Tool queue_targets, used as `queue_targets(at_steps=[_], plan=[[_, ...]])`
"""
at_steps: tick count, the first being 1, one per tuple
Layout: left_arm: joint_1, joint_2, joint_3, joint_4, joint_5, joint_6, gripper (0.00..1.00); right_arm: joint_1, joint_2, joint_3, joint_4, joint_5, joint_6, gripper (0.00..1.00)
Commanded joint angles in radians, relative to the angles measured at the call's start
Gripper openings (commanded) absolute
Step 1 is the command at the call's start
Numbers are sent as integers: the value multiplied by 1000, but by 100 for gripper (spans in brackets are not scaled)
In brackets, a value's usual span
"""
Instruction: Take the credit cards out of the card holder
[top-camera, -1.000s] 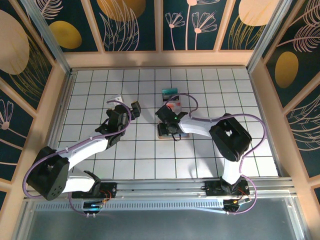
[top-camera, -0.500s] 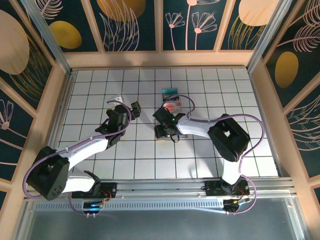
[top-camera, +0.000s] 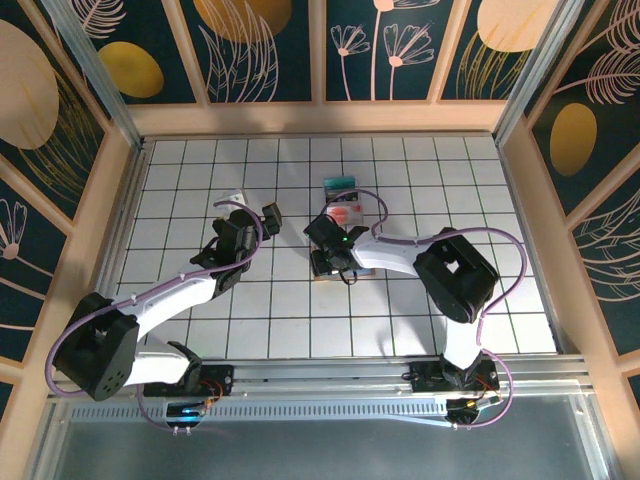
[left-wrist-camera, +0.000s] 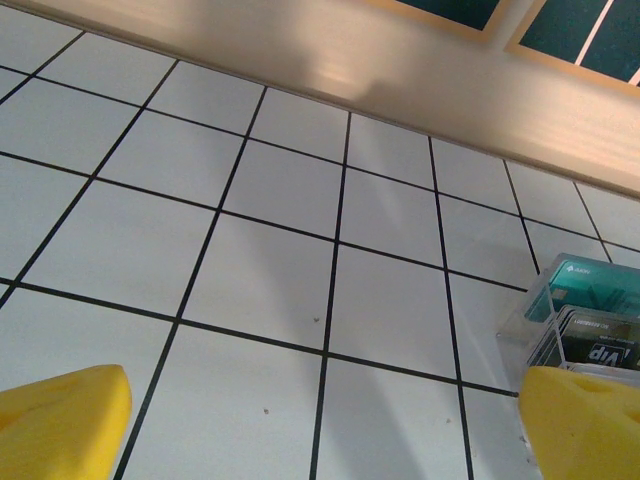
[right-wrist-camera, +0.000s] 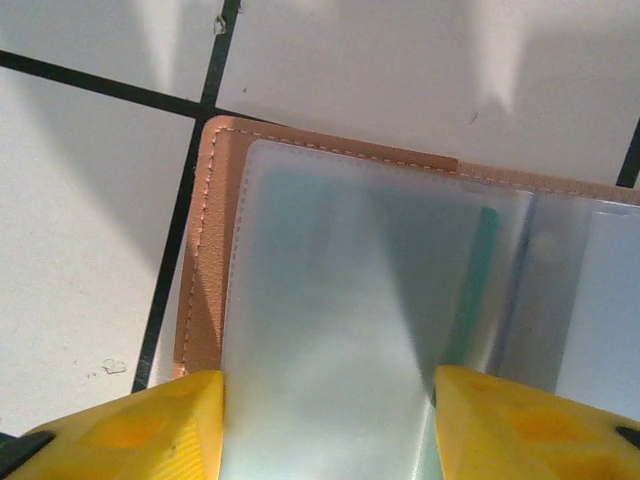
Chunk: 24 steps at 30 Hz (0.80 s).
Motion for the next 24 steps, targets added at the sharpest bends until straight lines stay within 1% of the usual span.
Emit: queue_targets(at_steps=[1,8,10,15,17,24], plan=[[8,2,23,-12,-18,-12,99,7,45,-10,-56,-1,0,49],[8,-4,25,-17,-16,-10,99,7,28,-14,-34,-22,-3,40],[7,-9,25,-18,-16,-8,99,7,19,-18,-29,-29,-2,39],[7,-15,22,-20,-19,-5,99,7,-8,-12,-47,24,2,38],[7,-17,23,-20,-18,-4,99,7,-21,-13,-41,33,3,34],[9,-20,33,-27,-23,11,99,-15,-63,-27,23,-57,-5,25]])
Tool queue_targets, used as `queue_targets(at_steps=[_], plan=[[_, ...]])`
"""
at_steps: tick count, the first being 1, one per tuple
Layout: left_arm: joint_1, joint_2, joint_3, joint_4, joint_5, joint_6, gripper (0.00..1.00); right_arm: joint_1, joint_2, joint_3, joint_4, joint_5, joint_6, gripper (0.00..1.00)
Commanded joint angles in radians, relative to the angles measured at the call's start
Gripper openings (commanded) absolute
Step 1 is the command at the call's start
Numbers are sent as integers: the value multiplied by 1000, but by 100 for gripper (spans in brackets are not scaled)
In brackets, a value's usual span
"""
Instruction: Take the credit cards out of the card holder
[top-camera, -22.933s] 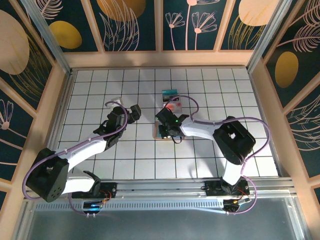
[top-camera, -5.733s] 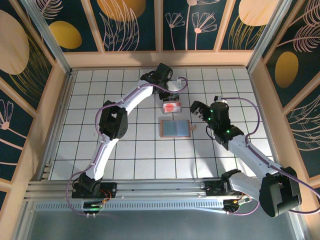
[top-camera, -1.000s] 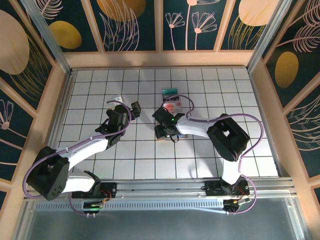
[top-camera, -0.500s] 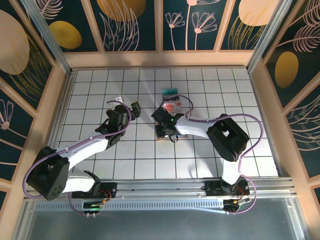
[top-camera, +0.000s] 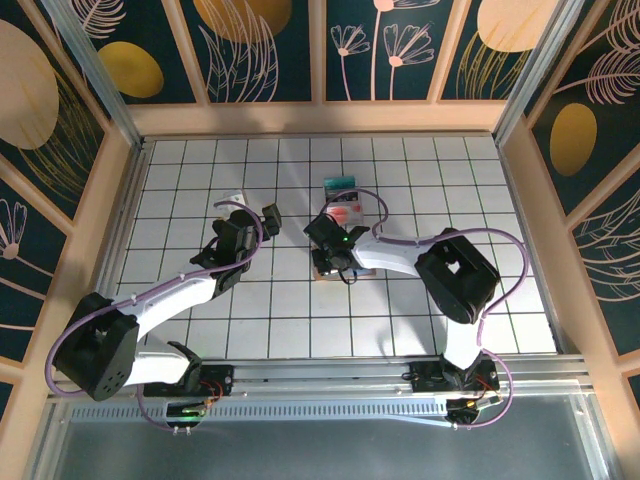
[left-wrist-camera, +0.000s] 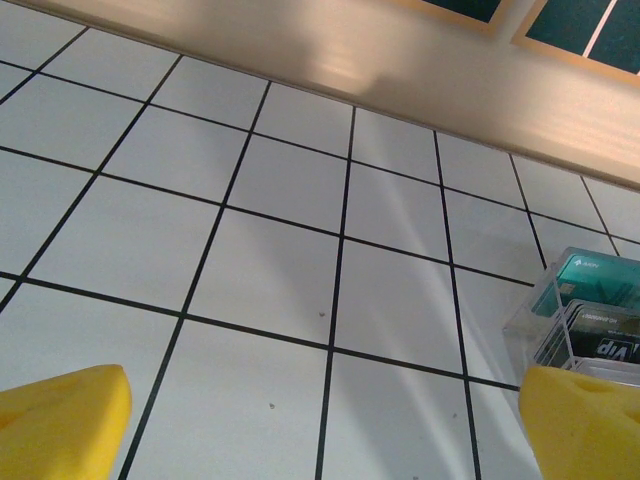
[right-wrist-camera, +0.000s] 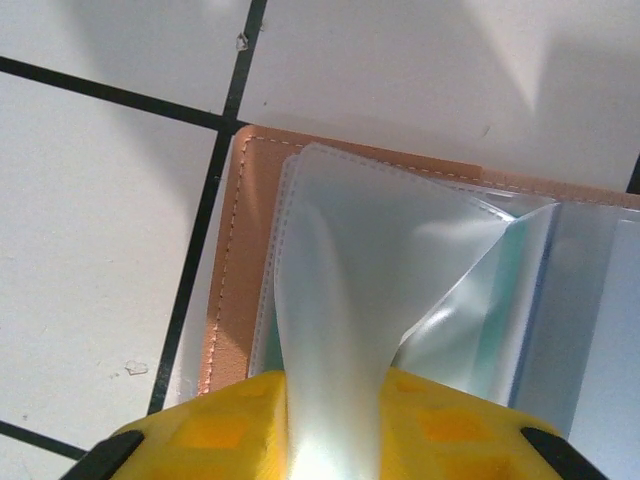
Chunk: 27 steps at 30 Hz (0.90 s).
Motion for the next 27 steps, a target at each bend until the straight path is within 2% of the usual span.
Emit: queue_targets(at_steps=[1,7,15,21,27], plan=[[8,-21,33,-12,-19,10,99,-16,-57,-27,18,-58,-3,24],[8,-29,33,-12,-13,11,99,-35,-95,-49,73,-153,-4,21],[8,-22,39,-3,-6,11,99,-35,-68,-20,-43,32,16,22],[8,-24,45,-10,-17,19,99,-34,-74,-12,-50,69,27,30],[7,-28,44,-13,-18,20,99,-35,-94,-5,-71,123,34,32]])
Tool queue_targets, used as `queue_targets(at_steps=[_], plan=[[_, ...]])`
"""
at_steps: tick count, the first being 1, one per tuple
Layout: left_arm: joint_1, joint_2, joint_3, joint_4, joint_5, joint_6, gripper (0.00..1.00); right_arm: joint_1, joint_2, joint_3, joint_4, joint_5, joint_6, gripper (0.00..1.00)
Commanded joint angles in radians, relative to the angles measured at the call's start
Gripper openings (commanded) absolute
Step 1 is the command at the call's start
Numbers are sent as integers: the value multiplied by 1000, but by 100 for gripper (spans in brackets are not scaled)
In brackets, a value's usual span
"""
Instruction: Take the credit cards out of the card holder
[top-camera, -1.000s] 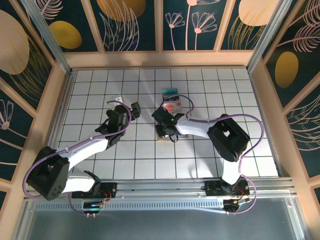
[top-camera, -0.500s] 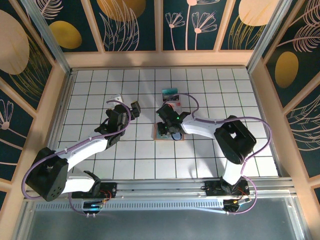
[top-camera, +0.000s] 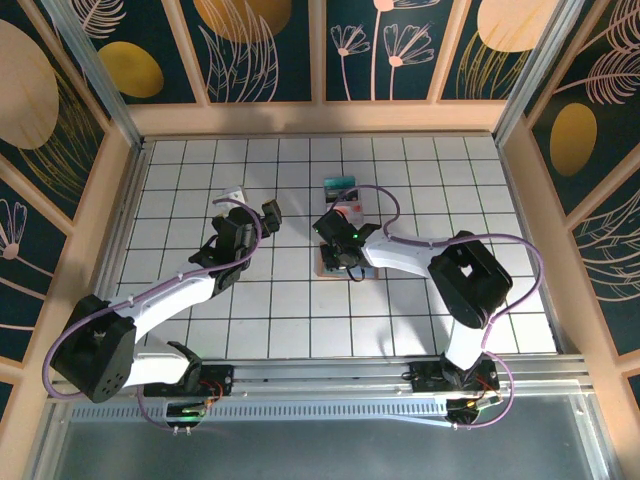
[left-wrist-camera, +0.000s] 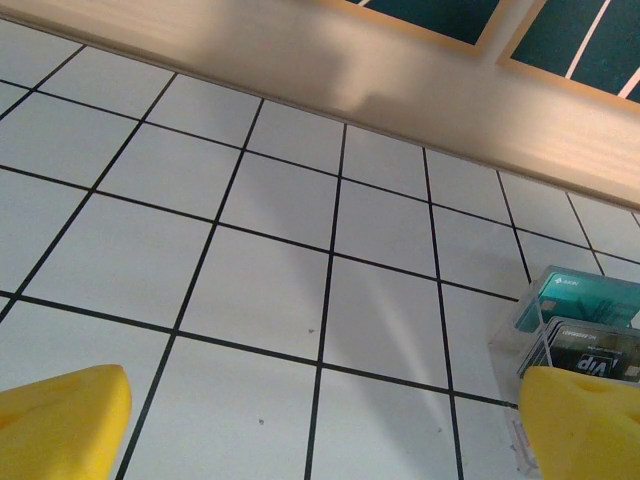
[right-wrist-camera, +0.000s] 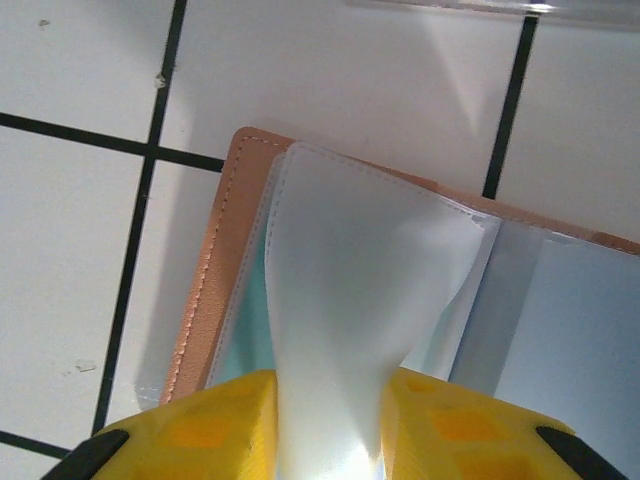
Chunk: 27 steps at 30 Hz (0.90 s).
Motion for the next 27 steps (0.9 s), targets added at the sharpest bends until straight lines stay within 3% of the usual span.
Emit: queue_targets(at_steps=[1,14,27], plan=[[8,-16,23,-11,-18,17,99,-1,-28,29,-51,78,25,32],[8,-20,21,-7,-8,18,99,-3,-73,0,-81,158,77,45],[8,-31,20,-14,-9,24,99,-46,-127,-75,-91,170,129,46]])
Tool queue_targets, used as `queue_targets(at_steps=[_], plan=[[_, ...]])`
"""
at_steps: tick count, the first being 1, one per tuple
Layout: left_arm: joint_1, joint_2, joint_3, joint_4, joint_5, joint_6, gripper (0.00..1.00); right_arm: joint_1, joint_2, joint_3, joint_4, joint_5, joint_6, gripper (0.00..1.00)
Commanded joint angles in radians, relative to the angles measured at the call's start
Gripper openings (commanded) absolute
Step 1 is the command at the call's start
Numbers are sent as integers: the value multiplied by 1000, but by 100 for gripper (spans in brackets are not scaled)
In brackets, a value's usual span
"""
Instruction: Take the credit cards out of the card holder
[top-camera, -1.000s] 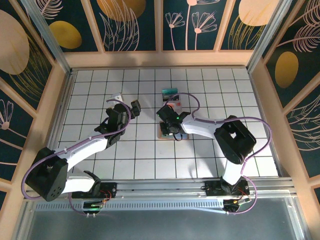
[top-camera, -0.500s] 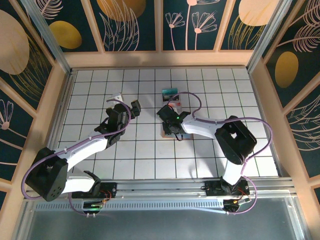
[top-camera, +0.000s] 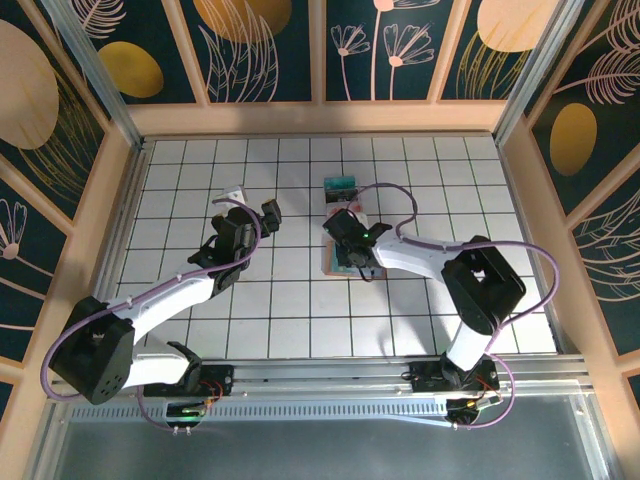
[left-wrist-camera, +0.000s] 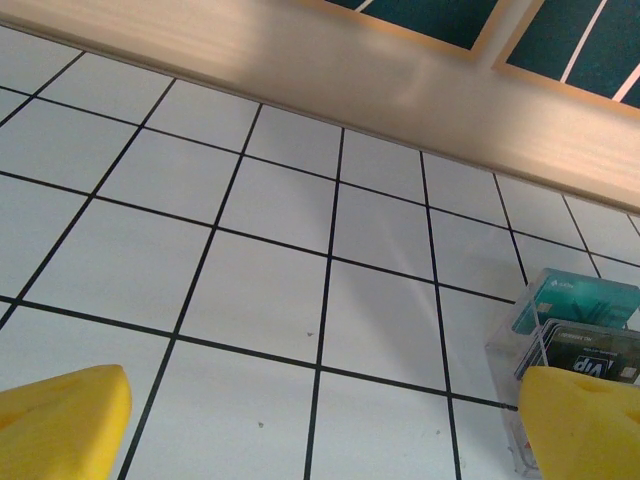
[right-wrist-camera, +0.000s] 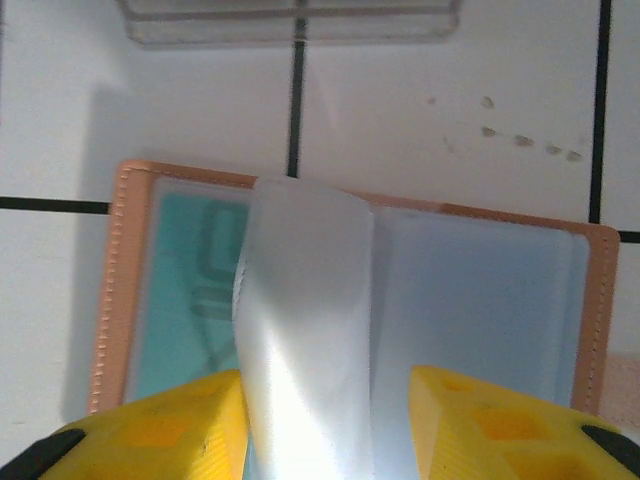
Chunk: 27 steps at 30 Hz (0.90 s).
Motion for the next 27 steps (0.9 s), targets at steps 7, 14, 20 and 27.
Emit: queue_targets(at_steps=[7,14,20,27], plan=[[8,-20,20,-18,-5,21,99,-38,-85,-55,-33,36,45,46],[8,-15,24,-19,18,38,99,-77,-91,-100,-9,11,43,45],[8,-10,24,-19,27,32,99,-112,-90,-147,47,-46,41,44],[8,-3,24,-11,36,32,99,-136,-55,-168,129,-140,-9,34]])
